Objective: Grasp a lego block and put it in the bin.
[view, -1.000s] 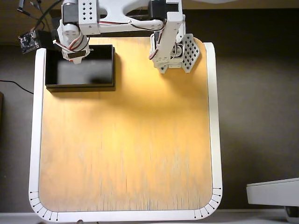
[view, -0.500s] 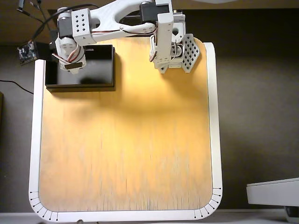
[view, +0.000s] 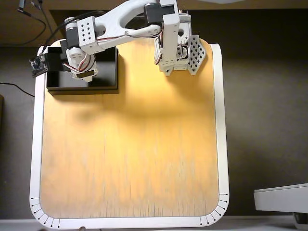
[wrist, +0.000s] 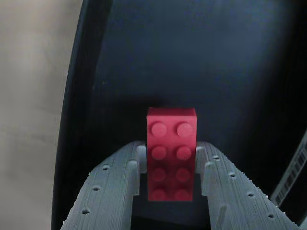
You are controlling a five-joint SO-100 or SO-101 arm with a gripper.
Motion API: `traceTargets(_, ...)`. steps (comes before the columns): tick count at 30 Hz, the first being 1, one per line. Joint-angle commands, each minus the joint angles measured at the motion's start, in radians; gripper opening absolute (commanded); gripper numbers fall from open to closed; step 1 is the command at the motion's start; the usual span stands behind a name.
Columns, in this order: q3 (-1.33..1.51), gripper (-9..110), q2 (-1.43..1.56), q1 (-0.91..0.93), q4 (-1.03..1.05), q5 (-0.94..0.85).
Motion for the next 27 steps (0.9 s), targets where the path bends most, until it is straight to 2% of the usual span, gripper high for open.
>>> traceTargets(1,-0.008,0,0.074,0.000,-0.023,0.008)
traceTargets(5,-0.008,0,0.078,0.020,-0.025,0.025)
traceTargets(9,-0.008,18,0.097,0.054,-0.025,0.061)
traceTargets(21,-0.011,27,0.270,0.132,0.041,0.161)
traceTargets(25,-0.011,28,0.348,0.141,0.097,0.156)
traceTargets(27,-0.011,32,0.382,0.140,0.118,0.143)
